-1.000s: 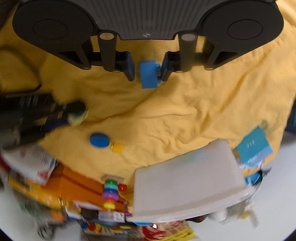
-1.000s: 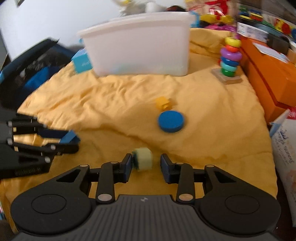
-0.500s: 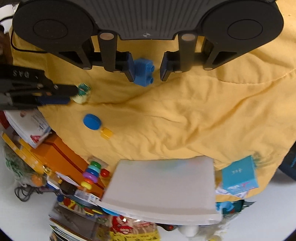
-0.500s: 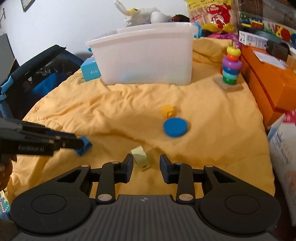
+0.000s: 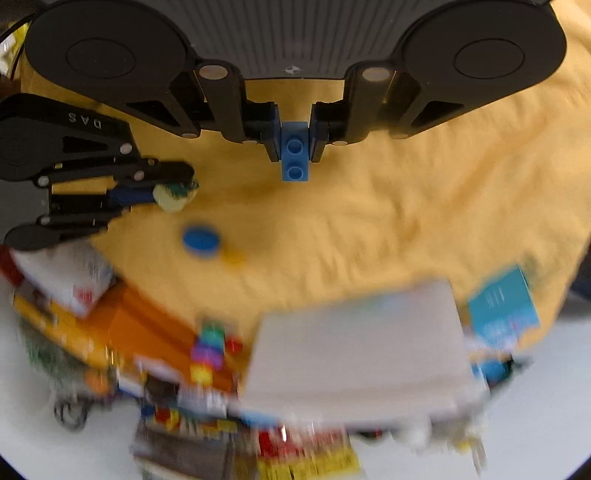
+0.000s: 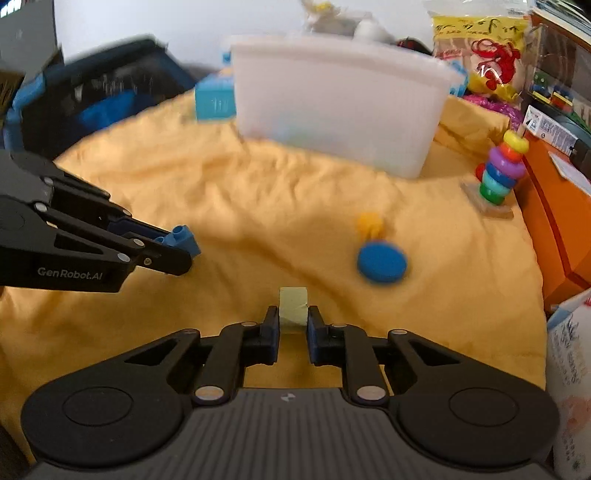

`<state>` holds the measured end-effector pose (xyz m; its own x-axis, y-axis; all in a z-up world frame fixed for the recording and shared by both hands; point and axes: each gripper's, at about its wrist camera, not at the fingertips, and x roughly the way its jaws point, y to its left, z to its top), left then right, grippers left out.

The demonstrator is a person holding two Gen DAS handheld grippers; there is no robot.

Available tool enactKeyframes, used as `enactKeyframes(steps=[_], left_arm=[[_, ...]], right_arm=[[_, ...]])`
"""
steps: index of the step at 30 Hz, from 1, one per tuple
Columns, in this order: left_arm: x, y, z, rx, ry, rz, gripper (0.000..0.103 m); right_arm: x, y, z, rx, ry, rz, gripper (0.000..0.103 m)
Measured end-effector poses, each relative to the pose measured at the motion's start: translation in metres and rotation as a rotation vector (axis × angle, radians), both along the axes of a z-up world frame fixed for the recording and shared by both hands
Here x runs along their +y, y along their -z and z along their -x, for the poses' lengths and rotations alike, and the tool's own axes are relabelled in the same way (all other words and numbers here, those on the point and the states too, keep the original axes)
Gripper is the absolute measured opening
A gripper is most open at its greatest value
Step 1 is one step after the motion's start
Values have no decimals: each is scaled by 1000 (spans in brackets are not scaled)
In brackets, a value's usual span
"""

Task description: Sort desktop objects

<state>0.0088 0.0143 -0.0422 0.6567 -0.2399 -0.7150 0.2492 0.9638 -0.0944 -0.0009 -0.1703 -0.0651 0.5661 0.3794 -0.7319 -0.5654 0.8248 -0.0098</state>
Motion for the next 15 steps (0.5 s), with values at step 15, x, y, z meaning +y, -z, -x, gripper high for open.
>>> enactKeyframes(steps=[15], left_arm=[[30,-156,-137,-398,-178,-13,17]], right_arm=[[31,-164,-148,-347,168,-229,17]])
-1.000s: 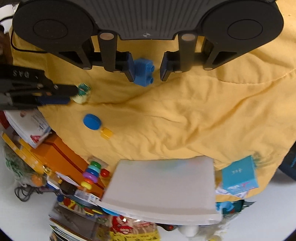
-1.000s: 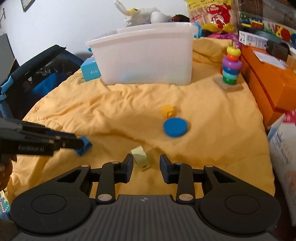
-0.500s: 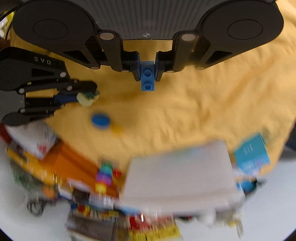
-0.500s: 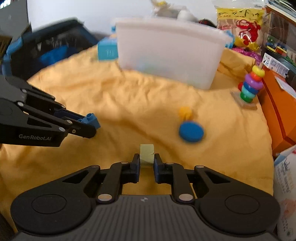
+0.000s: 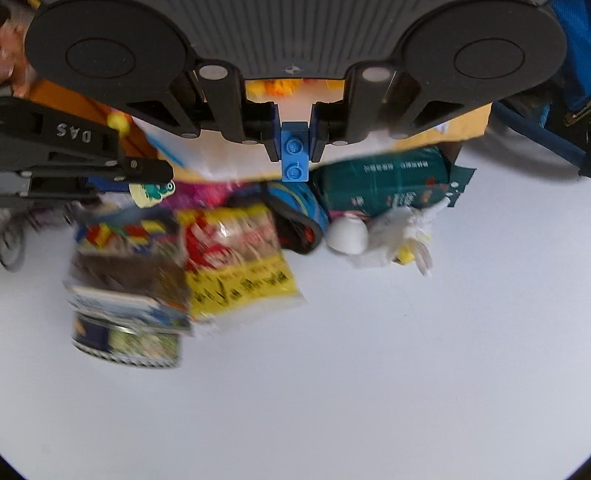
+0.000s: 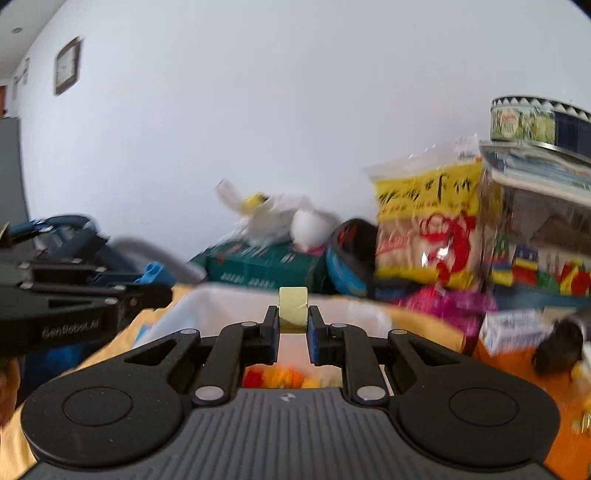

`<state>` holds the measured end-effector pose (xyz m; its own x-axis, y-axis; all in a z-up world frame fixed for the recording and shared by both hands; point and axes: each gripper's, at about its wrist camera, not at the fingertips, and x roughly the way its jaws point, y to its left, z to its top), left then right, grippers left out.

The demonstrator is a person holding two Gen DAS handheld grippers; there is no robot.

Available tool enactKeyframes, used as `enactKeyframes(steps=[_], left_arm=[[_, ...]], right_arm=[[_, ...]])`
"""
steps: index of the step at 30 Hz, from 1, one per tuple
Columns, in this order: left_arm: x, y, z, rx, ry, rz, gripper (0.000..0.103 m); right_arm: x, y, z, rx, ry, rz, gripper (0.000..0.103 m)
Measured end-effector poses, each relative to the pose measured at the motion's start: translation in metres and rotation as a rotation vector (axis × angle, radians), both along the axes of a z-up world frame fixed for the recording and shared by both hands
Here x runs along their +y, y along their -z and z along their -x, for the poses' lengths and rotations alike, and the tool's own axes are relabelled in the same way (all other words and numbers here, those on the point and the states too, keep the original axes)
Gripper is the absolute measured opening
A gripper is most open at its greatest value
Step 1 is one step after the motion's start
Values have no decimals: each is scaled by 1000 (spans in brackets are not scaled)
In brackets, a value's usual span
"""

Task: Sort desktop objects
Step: 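Carry the blue brick and frog tile over the white bin and open both tools, then grasp the blue disc with the right tool while the left tool grasps the small yellow brick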

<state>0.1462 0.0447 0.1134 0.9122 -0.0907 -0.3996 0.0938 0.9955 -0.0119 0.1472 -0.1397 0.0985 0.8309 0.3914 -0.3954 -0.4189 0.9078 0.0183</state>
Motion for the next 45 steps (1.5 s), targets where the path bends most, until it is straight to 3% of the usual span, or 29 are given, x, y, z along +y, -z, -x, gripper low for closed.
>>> enactKeyframes(steps=[5,7,9,11,16,20,23,27,32,37,40,45], left_arm=[[0,14,-48,96,-55,-44,20],[4,22,-54,148,-60,-6,27],[7,26,-47,142,-55,31,29],[6,27,-35,116,-51,18,43],[3,30,4,87,-5,23,44],[-10,50,40,108,31,1,44],[-24,75,59,186,69,10,44],[-47,113,77,327,153,104,44],[-79,144,80,417,227,62,44],[-86,153,67,435,217,52,44],[-89,156,59,443,214,40,44],[-101,160,46,448,239,13,44]], right_arm=[[17,4,-37,52,48,31,19],[23,16,-43,96,34,58,32],[23,24,-42,111,31,73,33],[17,26,-32,88,21,73,33],[-8,33,-3,60,10,64,33],[-32,55,28,71,-3,78,33],[-49,79,53,105,9,124,33],[-69,113,81,221,26,170,32],[-64,146,87,297,-21,263,32],[-54,161,79,343,-45,239,34],[-51,170,78,334,-37,225,45],[-59,178,71,371,-8,166,42]])
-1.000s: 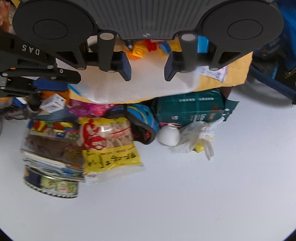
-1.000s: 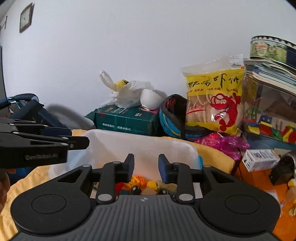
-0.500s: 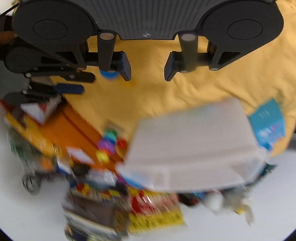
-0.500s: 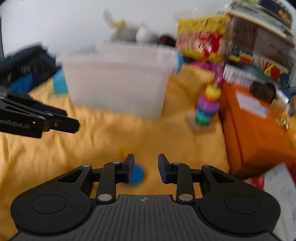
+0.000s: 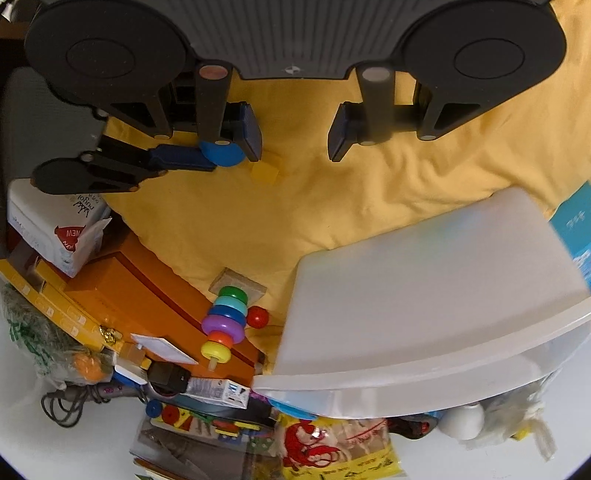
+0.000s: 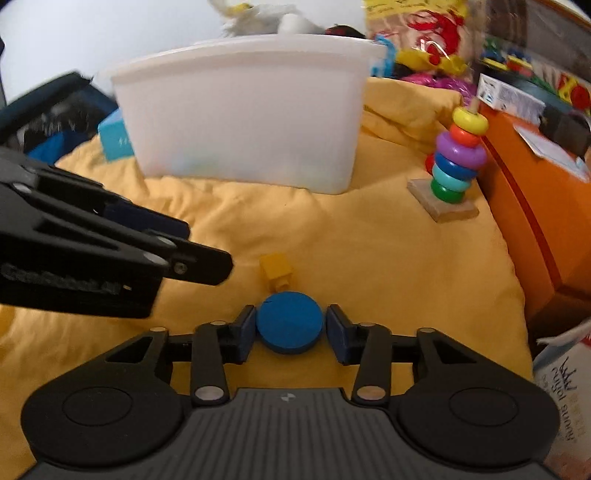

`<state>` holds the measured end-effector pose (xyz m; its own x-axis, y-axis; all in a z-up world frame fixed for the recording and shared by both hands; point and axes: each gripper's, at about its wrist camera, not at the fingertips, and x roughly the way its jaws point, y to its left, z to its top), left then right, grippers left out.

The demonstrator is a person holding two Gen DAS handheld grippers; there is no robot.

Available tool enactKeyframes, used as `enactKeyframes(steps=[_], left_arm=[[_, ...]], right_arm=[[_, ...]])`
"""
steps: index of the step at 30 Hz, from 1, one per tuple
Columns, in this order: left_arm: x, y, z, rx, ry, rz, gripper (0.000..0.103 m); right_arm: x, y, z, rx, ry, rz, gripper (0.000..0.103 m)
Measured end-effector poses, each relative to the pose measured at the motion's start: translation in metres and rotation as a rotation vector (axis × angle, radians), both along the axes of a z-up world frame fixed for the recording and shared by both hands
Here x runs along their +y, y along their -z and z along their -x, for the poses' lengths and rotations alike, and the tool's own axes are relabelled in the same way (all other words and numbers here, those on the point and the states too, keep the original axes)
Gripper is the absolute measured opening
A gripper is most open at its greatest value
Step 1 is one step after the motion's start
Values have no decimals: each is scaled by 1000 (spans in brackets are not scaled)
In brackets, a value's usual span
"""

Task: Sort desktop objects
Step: 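Grasp the blue disc with the right tool while the left tool grasps the small yellow brick, then carry the blue disc and yellow brick over the white bin and open both tools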

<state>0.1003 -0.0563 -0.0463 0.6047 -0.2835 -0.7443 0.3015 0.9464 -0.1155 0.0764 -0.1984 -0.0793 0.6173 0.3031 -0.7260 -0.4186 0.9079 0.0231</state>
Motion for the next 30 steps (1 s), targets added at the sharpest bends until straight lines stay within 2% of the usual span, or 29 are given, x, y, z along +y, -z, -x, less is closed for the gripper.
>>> enactKeyframes(steps=[10,11,13,16,18,23,30], left_arm=[[-37,14,-20,29,144,-47,43],[-41,18,-22,34,156,-55,41],[-44,25,-26,69,162,-56,28],[-39,22,-21,47,142,-39,27],[-31,14,-13,8,134,-45,27],[6,-23,11,-75,97,6,27],[62,-87,15,-226,-42,33,28]], right_arm=[[-19,-6,41,21,22,21,42],[-20,-4,43,26,29,21,42],[-23,-3,43,29,42,15,42],[-24,-4,43,27,41,23,42],[-24,-5,42,29,48,18,42],[-23,-14,37,-9,49,15,42],[-18,-58,7,-119,43,-52,42]])
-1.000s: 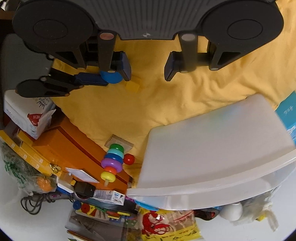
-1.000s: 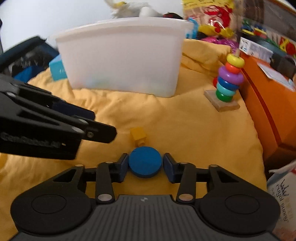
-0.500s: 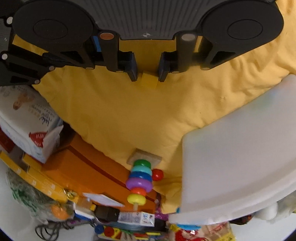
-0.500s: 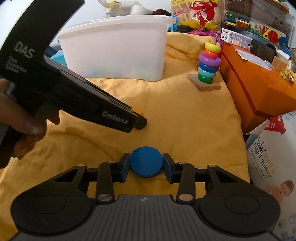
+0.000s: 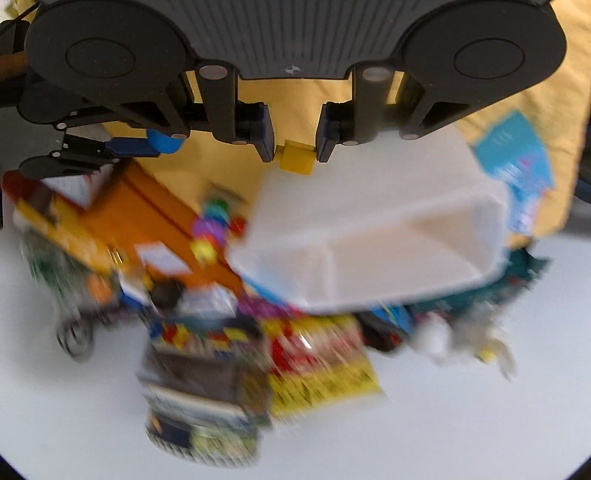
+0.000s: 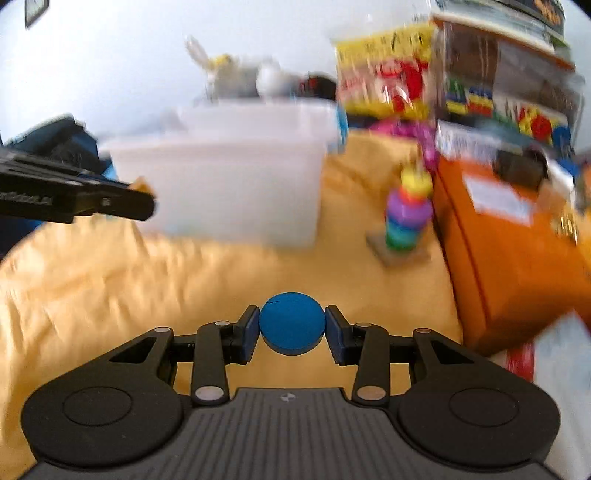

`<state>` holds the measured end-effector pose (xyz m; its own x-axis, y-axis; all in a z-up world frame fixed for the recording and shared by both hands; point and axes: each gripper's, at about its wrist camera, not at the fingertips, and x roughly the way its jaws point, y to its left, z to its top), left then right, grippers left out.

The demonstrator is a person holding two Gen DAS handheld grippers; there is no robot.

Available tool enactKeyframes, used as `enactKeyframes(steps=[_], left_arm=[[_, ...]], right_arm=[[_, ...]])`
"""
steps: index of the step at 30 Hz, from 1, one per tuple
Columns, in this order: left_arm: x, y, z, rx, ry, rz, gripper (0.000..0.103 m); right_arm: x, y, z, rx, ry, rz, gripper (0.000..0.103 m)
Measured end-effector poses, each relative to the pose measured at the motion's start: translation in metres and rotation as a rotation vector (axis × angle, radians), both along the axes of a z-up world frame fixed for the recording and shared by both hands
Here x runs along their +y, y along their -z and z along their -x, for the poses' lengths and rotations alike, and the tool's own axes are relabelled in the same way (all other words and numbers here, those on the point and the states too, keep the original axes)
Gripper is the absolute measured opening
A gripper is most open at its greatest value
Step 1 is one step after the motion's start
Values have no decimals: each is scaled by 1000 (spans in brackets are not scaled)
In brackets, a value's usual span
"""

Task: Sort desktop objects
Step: 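Carry the blue disc and yellow brick over the white bin and open both tools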

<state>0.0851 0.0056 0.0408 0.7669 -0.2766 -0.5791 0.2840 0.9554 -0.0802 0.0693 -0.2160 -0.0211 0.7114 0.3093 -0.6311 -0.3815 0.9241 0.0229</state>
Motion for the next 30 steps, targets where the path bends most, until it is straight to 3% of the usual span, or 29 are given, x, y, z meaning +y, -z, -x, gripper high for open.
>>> enactKeyframes(steps=[7,13,16,21,23,28,30], left_arm=[[35,-59,-32,-157,-111,-12,28],[52,-70,-78,-168,-193,-8,28],[51,-55,-106,-136,-217,-71,28],[46,-13,-128,-23,-227,-110,30],[46,-3,-129,20,-234,-112,47],[44,-4,-107,-17,-227,-131,55],[39,-10,-95,-51,-241,-140,65]], right_arm=[[34,-69,-44,-178,-64,-97,42],[76,-107,-78,-276,-105,-97,42],[93,-108,-96,-249,-105,-90,42],[115,-67,-125,-141,-71,11,43],[117,-55,-127,-89,-64,32,43],[109,-62,-112,-120,-71,19,47],[104,-67,-110,-116,-73,-1,50]])
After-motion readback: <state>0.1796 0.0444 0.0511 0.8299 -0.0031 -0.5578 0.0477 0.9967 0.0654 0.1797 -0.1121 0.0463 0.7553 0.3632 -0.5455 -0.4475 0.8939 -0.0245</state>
